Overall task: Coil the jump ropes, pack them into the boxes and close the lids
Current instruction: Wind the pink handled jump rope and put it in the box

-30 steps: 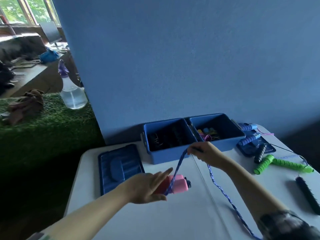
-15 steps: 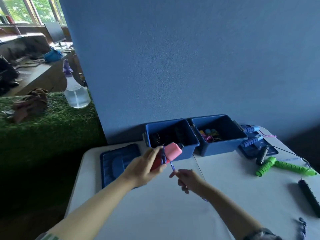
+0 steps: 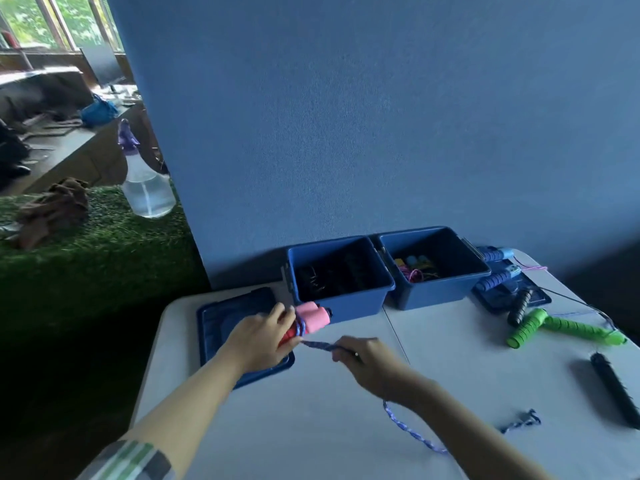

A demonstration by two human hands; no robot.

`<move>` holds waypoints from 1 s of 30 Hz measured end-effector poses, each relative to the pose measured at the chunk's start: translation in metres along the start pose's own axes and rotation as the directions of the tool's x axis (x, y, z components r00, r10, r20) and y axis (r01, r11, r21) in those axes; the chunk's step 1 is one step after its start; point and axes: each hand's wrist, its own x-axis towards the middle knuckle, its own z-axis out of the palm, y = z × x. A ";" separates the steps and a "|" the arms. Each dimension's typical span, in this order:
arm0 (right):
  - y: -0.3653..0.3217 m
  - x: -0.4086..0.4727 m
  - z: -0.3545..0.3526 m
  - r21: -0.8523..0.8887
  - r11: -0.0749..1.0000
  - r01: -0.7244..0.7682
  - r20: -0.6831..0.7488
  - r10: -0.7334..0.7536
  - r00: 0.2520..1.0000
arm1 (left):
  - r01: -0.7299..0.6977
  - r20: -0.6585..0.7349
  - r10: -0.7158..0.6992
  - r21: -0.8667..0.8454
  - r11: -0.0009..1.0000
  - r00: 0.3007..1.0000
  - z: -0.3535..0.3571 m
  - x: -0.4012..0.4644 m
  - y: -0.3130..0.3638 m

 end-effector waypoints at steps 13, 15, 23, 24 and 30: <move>0.032 0.020 -0.038 0.251 0.963 -0.100 0.106 0.076 0.992 | -0.399 -0.113 0.383 -0.269 0.877 0.917 -0.021 -0.011 0.068; 0.039 0.018 -0.038 0.364 0.923 -0.128 0.120 0.089 0.989 | -0.423 -0.172 0.389 -0.283 0.861 0.905 -0.024 -0.010 0.065; 0.058 0.021 -0.013 0.812 0.517 -0.273 0.119 0.311 0.943 | -0.206 -0.219 0.105 -0.511 0.835 0.970 -0.041 0.003 0.062; 0.054 0.020 -0.006 0.809 0.511 -0.291 0.127 0.331 0.935 | -0.163 -0.211 0.056 -0.536 0.829 0.976 -0.042 0.005 0.063; 0.021 0.016 0.033 0.812 0.480 -0.333 0.177 0.341 0.923 | 0.127 -0.161 -0.261 -0.568 0.813 0.952 -0.039 0.016 0.079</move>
